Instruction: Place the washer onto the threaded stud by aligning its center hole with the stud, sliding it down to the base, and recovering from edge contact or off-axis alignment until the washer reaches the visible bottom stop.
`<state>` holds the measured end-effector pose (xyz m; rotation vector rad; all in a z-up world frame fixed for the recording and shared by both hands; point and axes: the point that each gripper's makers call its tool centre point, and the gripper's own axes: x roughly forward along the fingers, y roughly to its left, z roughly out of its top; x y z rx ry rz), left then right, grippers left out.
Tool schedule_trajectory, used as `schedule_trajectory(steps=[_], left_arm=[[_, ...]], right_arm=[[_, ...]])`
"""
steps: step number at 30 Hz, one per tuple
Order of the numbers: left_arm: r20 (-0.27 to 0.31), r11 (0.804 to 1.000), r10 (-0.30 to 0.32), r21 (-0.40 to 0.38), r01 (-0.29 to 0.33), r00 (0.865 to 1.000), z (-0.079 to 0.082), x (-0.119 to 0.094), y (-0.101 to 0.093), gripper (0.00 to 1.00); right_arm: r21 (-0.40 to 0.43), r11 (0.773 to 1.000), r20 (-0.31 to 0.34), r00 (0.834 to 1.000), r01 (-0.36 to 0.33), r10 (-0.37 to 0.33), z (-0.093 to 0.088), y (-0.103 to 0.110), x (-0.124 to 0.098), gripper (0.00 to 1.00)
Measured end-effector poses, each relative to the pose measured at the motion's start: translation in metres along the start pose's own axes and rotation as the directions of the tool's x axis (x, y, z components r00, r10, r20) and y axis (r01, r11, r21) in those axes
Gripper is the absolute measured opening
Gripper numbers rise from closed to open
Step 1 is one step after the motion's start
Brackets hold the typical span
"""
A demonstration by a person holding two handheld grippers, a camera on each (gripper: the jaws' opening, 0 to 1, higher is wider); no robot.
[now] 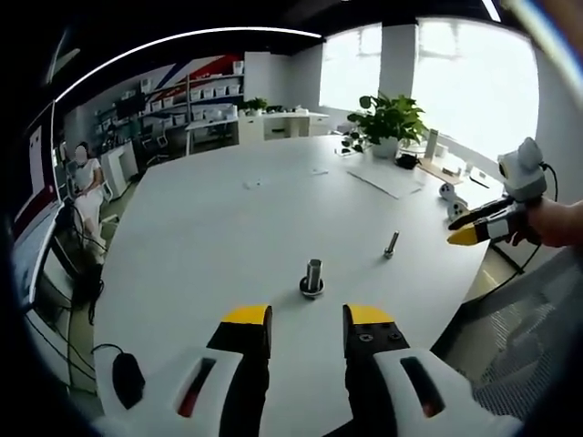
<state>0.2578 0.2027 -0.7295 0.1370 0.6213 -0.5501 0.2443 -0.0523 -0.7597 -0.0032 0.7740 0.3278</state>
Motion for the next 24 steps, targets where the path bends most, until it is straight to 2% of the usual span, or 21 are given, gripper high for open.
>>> schedule_trajectory(steps=[5,24], left_arm=[[-0.004,1.0,0.001,0.018,-0.001,1.0,-0.0004,-0.0001,0.0001,0.29],[0.007,1.0,0.005,0.004,-0.005,1.0,0.0016,-0.0006,0.0021,0.29]], right_arm=[[0.002,1.0,-0.003,1.0,0.001,-0.001,0.0001,-0.0004,0.001,0.33],[-0.014,1.0,-0.014,1.0,0.008,-0.009,-0.0019,-0.0009,0.0006,0.33]])
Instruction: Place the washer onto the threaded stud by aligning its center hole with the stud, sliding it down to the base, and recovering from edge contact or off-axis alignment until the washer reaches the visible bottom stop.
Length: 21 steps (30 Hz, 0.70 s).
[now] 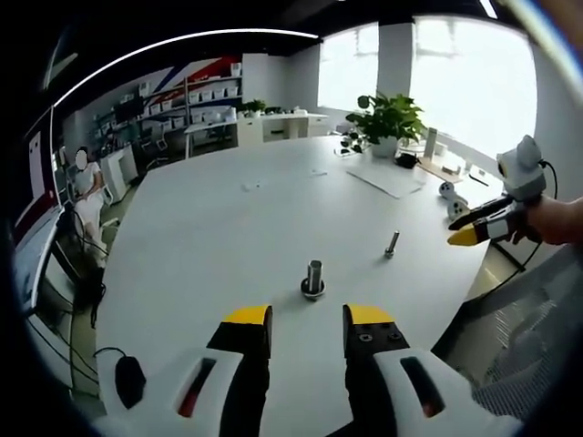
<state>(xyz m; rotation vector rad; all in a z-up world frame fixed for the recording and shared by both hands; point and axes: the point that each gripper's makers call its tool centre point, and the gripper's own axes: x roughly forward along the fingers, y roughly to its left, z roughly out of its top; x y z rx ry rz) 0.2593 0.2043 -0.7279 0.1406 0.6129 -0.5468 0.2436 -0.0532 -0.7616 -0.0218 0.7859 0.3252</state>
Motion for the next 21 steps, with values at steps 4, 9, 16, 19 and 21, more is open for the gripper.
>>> schedule_trajectory(steps=[4,9,16,19,21], left_arm=[[-0.001,1.0,0.003,0.001,-0.003,1.0,-0.0005,-0.0008,-0.0003,0.29],[-0.001,1.0,0.007,-0.002,-0.007,1.0,-0.0002,-0.0009,0.0006,0.29],[-0.005,1.0,0.013,0.002,-0.013,1.0,-0.0011,-0.0008,0.0023,0.29],[-0.004,1.0,0.017,0.004,-0.016,1.0,-0.001,-0.001,0.0036,0.29],[0.0,1.0,0.016,0.004,-0.016,1.0,0.0001,-0.0011,0.0037,0.29]], right_arm=[[0.002,1.0,0.001,1.0,-0.002,0.002,-0.0001,0.0002,-0.0003,0.33],[0.003,1.0,0.0,1.0,-0.002,0.002,-0.0005,0.0005,0.0,0.33],[0.001,1.0,-0.009,1.0,-0.008,0.008,-0.0027,0.0017,0.0011,0.33],[0.0,1.0,-0.009,1.0,-0.011,0.011,-0.0024,0.0019,0.002,0.33],[0.007,1.0,-0.01,1.0,-0.01,0.01,-0.0028,0.0017,0.0022,0.33]])
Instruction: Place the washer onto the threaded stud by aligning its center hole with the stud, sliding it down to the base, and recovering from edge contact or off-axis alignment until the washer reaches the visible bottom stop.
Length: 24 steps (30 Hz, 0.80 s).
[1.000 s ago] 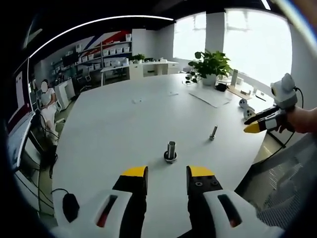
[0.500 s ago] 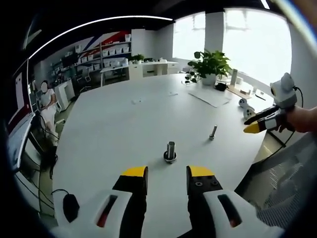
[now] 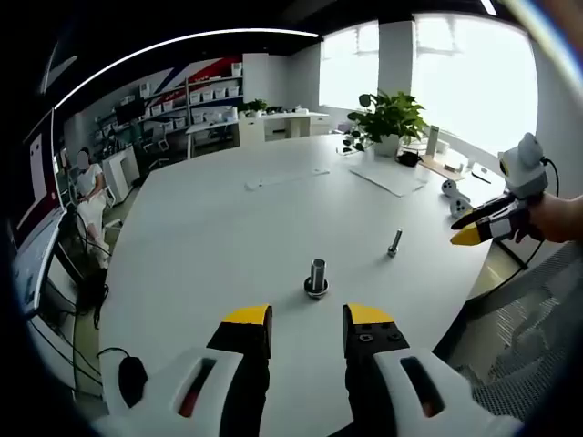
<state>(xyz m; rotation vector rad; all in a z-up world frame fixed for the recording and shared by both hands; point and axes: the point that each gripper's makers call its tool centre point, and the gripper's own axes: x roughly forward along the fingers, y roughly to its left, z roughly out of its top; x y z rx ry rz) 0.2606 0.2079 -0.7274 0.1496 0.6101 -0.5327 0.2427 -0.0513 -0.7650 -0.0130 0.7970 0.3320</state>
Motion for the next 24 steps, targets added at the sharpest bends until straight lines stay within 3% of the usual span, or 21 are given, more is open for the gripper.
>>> schedule_trajectory(steps=[24], left_arm=[[-0.005,1.0,-0.012,0.004,0.012,1.0,-0.0007,0.0016,-0.0034,0.29]], right_arm=[[-0.012,1.0,-0.008,1.0,0.008,-0.008,-0.0021,-0.0014,0.0003,0.33]])
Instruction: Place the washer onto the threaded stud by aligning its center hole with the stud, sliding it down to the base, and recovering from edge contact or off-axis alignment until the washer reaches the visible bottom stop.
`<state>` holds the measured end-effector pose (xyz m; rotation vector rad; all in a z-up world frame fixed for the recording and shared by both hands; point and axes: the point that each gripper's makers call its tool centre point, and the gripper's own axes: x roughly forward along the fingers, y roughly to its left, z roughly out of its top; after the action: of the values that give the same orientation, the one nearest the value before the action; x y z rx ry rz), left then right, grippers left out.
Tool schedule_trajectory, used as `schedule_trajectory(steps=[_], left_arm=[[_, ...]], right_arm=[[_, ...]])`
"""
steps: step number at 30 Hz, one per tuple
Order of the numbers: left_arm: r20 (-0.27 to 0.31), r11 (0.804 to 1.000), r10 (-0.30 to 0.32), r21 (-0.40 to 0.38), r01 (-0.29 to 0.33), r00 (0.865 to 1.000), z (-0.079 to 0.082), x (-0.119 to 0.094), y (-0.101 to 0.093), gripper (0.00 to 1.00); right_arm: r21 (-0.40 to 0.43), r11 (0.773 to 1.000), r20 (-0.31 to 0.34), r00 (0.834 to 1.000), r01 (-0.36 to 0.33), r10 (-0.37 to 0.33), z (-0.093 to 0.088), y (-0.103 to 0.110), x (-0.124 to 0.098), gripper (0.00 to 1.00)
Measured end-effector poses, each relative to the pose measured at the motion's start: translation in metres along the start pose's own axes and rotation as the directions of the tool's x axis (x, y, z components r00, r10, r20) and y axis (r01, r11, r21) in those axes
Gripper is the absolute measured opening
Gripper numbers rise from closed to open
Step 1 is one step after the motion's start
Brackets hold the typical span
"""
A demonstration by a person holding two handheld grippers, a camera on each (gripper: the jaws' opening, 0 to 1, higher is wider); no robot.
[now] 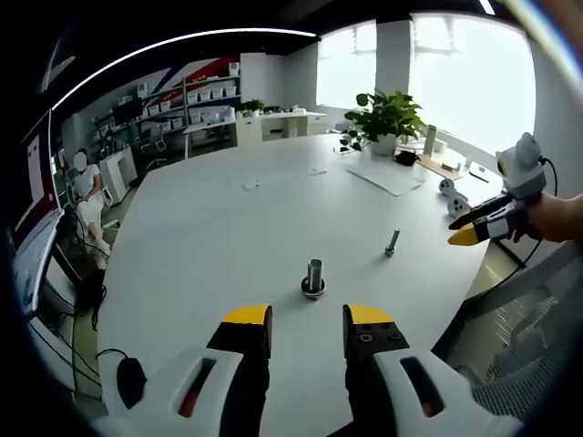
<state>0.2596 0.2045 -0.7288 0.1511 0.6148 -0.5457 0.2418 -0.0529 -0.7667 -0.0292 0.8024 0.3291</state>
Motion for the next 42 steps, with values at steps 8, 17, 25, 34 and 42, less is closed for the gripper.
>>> schedule_trajectory(steps=[8,17,25,34,42], left_arm=[[-0.008,1.0,0.004,-0.003,-0.004,1.0,-0.0019,-0.0005,0.0014,0.29],[-0.01,1.0,0.0,0.0,0.0,1.0,-0.0026,-0.0001,-0.0003,0.29],[-0.017,1.0,-0.004,0.001,0.004,1.0,-0.0042,0.0006,-0.0013,0.29],[-0.015,1.0,-0.007,0.004,0.007,1.0,-0.0037,0.0001,-0.002,0.3],[-0.014,1.0,-0.014,0.006,0.014,1.0,-0.0037,0.0003,-0.0045,0.29]], right_arm=[[-0.007,1.0,-0.003,1.0,-0.002,0.002,-0.0002,0.0009,0.0007,0.33],[-0.012,1.0,0.001,1.0,-0.004,0.004,0.0003,0.0015,0.0004,0.32],[-0.023,1.0,-0.006,1.0,-0.007,0.007,-0.0007,0.0032,0.0012,0.32],[-0.022,1.0,-0.007,1.0,-0.008,0.007,-0.0011,0.0038,0.0018,0.32],[-0.023,1.0,-0.01,1.0,-0.003,0.003,-0.0017,0.0025,0.0014,0.32]])
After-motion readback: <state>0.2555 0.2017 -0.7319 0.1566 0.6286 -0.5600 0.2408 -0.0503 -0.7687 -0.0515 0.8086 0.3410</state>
